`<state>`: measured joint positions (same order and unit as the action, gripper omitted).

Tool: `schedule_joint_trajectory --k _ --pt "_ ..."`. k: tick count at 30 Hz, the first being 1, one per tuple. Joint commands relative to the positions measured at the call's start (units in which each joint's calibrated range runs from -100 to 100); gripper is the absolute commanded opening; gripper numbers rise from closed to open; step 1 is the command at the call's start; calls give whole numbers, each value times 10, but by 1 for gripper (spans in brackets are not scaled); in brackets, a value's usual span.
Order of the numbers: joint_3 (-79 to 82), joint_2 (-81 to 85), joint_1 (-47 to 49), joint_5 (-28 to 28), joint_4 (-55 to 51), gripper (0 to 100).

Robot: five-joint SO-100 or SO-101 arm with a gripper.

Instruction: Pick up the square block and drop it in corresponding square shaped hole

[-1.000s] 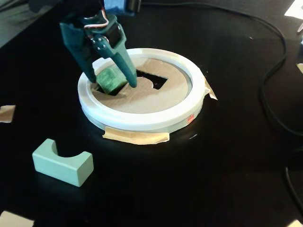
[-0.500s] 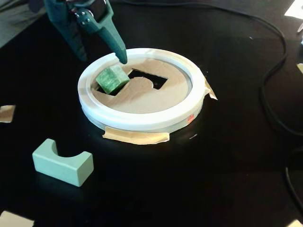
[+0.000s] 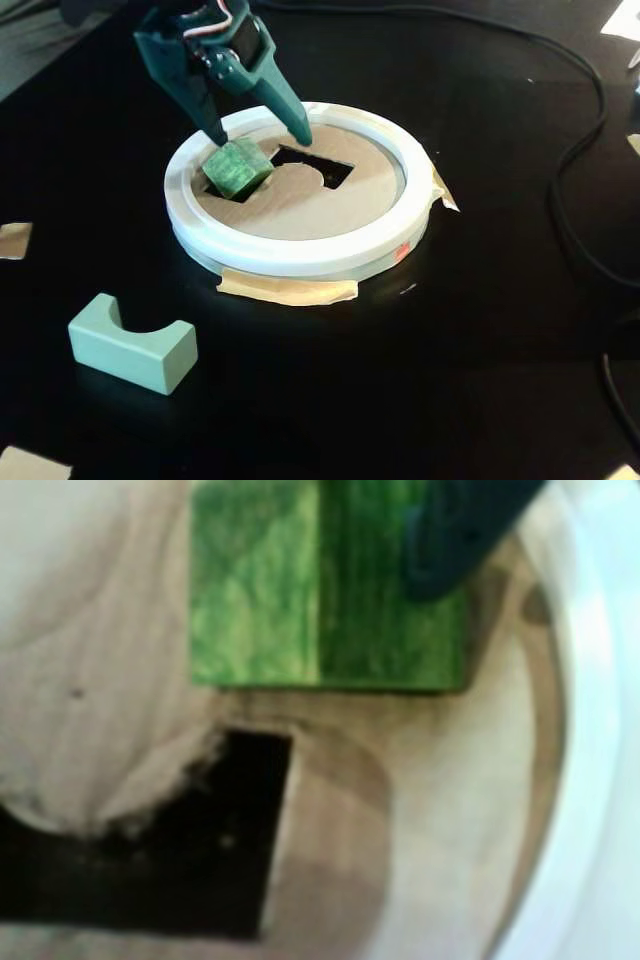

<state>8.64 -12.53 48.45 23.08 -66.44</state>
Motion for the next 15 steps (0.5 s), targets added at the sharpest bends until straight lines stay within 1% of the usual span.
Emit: schedule_joint_trajectory --k 1,4,6,10,15 --pt "-21 1 -9 -5 14 78" --pt "-18 -1 -24 -20 15 78" --pt "-18 -1 -50 -31 13 78" --pt "-6 -1 -80 -32 14 78" --pt "16 -5 -81 -31 14 78"
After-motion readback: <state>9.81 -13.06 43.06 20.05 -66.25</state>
